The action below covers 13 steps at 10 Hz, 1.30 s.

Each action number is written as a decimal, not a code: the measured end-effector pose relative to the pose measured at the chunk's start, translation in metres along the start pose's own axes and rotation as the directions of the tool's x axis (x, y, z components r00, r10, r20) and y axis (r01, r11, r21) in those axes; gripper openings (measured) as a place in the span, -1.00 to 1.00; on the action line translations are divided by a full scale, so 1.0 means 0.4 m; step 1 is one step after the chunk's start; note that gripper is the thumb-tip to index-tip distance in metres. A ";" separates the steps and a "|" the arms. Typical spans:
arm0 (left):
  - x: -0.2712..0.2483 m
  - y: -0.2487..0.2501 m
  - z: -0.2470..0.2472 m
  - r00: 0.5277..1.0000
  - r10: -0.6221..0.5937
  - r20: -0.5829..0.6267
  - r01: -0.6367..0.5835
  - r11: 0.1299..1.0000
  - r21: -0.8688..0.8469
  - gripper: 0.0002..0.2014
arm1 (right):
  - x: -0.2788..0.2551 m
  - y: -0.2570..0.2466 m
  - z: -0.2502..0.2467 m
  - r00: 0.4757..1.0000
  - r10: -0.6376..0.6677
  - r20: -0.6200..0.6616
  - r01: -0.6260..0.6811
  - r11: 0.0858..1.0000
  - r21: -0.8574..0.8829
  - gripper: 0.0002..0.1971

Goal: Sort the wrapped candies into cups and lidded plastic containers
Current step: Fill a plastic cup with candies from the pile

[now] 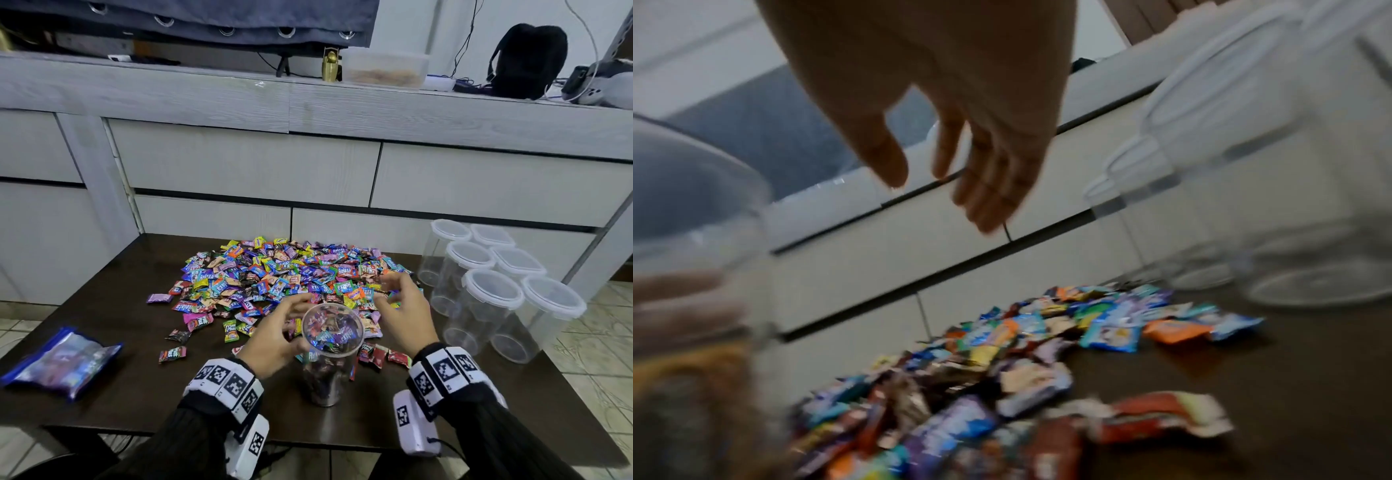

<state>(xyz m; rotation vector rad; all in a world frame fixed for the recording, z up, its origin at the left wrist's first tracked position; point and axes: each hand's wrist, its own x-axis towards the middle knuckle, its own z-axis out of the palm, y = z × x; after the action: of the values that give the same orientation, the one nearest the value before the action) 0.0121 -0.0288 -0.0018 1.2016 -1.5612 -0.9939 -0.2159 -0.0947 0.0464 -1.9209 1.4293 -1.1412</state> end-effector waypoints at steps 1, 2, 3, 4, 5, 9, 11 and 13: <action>-0.008 -0.033 -0.055 0.980 -0.064 -0.190 0.114 0.958 0.263 -0.04 | -0.001 0.089 0.000 0.928 0.251 0.275 -0.130 0.911 -0.393 -0.22; -0.006 -0.068 -0.098 0.954 -0.218 -0.206 0.299 0.640 0.708 0.03 | -0.025 0.151 0.044 0.839 0.378 0.393 -0.071 0.790 -0.609 0.15; 0.015 -0.104 -0.100 0.908 -0.395 -0.142 0.300 0.376 0.877 0.22 | -0.028 0.174 0.105 0.803 0.438 0.404 -0.060 0.734 -0.677 0.21; 0.043 -0.134 -0.093 0.876 -0.471 -0.107 0.274 0.302 0.913 0.32 | -0.004 0.171 0.163 0.776 0.430 0.462 0.000 0.732 -0.681 0.09; 0.072 -0.150 -0.079 0.869 -0.491 -0.063 0.230 0.287 0.930 0.33 | 0.036 0.170 0.216 0.782 0.371 0.501 0.025 0.784 -0.620 -0.10; 0.155 -0.157 -0.060 0.873 -0.422 0.245 -0.099 0.339 0.936 -0.03 | 0.110 0.173 0.319 0.797 0.292 0.528 -0.093 0.925 -0.370 -0.28; 0.148 -0.122 -0.042 0.921 -0.381 0.076 0.095 0.410 0.907 -0.25 | 0.105 0.172 0.256 0.745 0.073 0.663 0.407 0.738 -0.538 -0.31; 0.158 -0.108 -0.035 0.916 -0.400 0.029 0.178 0.469 0.865 -0.50 | 0.092 0.157 0.255 0.737 0.076 0.672 0.437 0.704 -0.560 -0.34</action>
<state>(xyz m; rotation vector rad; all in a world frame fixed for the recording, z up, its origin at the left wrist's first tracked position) 0.0289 -0.1001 -0.0275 2.1708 -2.1939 -0.5221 -0.1600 -0.1600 -0.0446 -2.6564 1.3229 0.1626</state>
